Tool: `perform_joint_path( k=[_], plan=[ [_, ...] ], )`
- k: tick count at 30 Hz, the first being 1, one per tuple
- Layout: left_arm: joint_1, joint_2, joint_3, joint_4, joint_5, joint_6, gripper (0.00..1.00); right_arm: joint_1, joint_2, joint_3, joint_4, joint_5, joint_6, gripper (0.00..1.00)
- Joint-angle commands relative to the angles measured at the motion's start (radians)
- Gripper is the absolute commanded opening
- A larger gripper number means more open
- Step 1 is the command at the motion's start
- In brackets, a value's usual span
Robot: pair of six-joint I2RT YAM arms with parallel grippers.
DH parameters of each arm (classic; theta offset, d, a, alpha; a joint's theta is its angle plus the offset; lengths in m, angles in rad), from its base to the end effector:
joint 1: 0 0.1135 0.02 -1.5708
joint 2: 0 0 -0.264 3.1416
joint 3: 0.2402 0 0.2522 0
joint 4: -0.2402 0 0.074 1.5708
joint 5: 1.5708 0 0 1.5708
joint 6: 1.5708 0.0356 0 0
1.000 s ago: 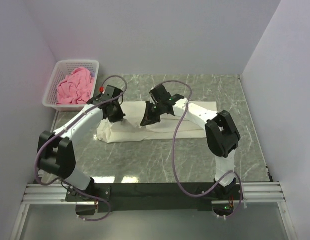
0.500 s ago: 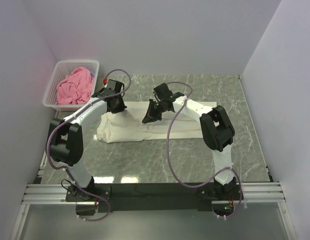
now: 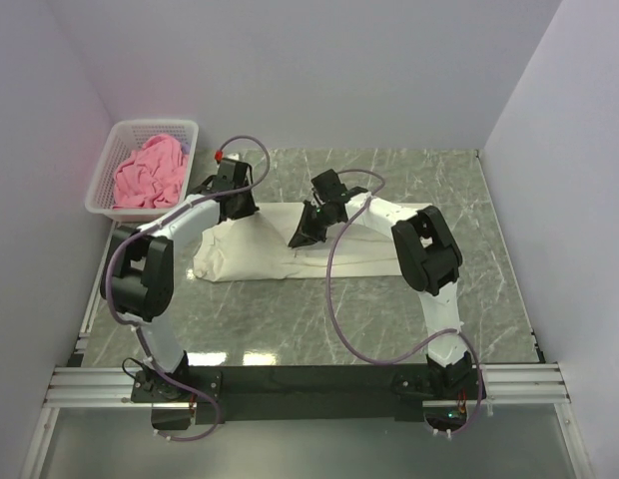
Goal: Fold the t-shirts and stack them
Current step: Fold the tshirt
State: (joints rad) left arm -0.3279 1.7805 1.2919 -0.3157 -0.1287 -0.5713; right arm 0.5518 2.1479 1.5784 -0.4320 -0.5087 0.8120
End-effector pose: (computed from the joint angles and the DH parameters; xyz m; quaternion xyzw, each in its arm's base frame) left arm 0.3756 -0.1230 0.2310 -0.1362 0.9158 -0.1085 0.3620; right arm 0.3821 0.2556 0.1647 0.0505 0.9302 0.3588 0.0588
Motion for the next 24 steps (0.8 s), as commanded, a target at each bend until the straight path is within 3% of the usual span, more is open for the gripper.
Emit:
perform_joint_path(
  k=[1, 19, 24],
  plan=[
    [0.001, 0.022, 0.043, 0.069, -0.002, 0.037, 0.01, -0.009, 0.0, 0.029, 0.039, -0.011, 0.009, 0.07],
    [-0.013, 0.069, 0.099, 0.106, 0.005, 0.134, 0.01, -0.052, -0.007, 0.028, 0.038, -0.005, -0.008, 0.08],
    [-0.011, 0.117, 0.136, 0.099, 0.009, 0.136, 0.03, -0.055, -0.003, 0.014, 0.064, 0.022, -0.002, 0.14]
  ],
)
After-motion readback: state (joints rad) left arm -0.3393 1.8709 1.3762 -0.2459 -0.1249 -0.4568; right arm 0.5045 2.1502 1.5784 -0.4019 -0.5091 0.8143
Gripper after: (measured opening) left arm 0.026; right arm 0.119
